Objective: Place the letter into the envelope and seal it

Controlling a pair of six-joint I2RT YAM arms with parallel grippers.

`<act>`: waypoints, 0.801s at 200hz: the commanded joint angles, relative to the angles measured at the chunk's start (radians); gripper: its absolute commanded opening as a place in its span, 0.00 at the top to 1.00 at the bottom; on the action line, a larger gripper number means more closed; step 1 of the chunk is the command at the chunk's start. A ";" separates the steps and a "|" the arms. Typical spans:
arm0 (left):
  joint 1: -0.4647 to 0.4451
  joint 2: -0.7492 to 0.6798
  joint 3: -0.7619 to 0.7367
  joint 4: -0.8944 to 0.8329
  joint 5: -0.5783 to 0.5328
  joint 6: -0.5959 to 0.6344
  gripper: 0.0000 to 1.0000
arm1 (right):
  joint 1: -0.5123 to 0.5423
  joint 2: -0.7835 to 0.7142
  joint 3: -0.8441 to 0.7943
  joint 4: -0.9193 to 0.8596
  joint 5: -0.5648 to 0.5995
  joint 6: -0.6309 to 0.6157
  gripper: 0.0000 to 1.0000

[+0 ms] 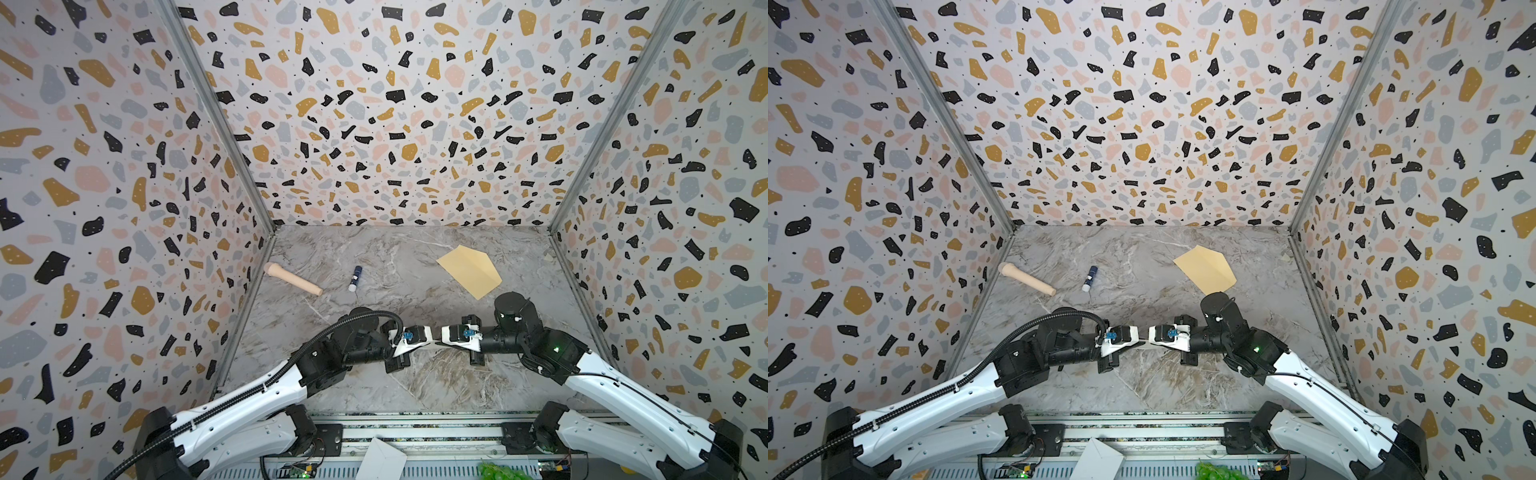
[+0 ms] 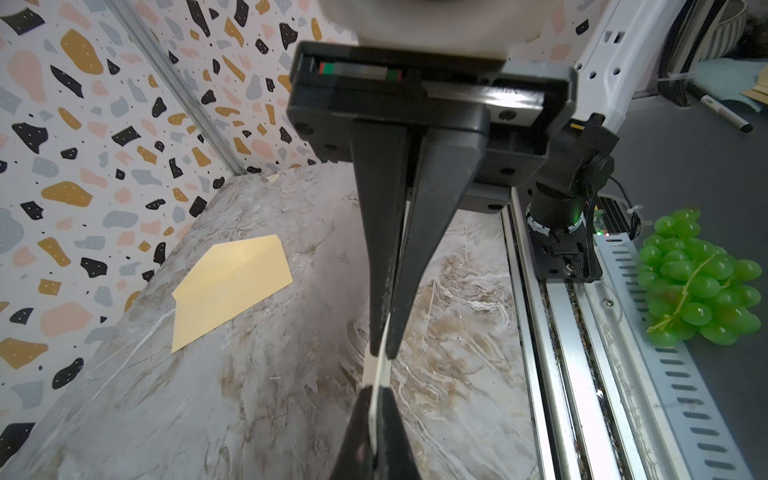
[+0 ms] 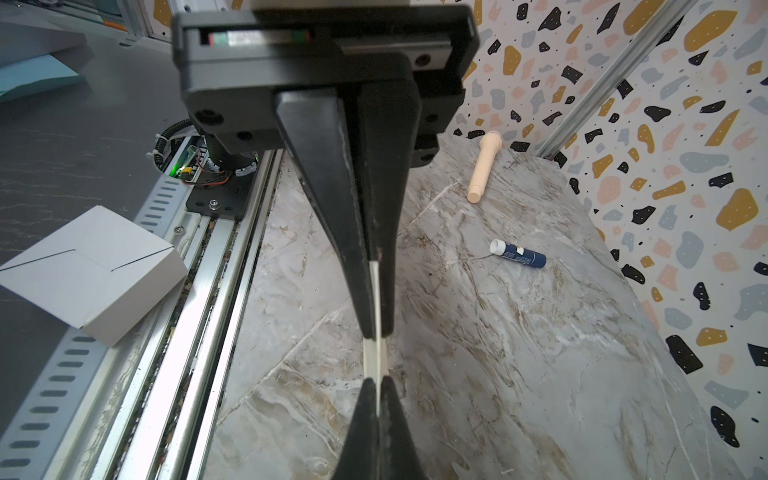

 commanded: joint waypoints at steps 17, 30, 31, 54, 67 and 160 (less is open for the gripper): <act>-0.001 -0.015 0.036 0.016 -0.015 0.002 1.00 | 0.006 -0.028 0.001 0.066 0.036 0.062 0.89; -0.002 -0.027 0.032 0.016 -0.024 0.004 1.00 | 0.006 -0.031 -0.005 0.069 0.055 0.073 0.87; -0.002 -0.028 0.032 0.016 -0.025 0.004 1.00 | 0.006 -0.032 -0.006 0.069 0.056 0.074 0.87; -0.002 -0.051 0.019 0.023 -0.045 0.004 1.00 | 0.005 -0.030 -0.010 0.052 0.099 0.083 0.87; -0.002 -0.063 0.015 0.027 -0.055 0.006 1.00 | 0.003 -0.028 -0.014 0.044 0.113 0.081 0.89; -0.001 -0.072 0.010 0.029 -0.094 0.008 1.00 | -0.007 -0.059 -0.023 -0.014 0.214 0.088 0.80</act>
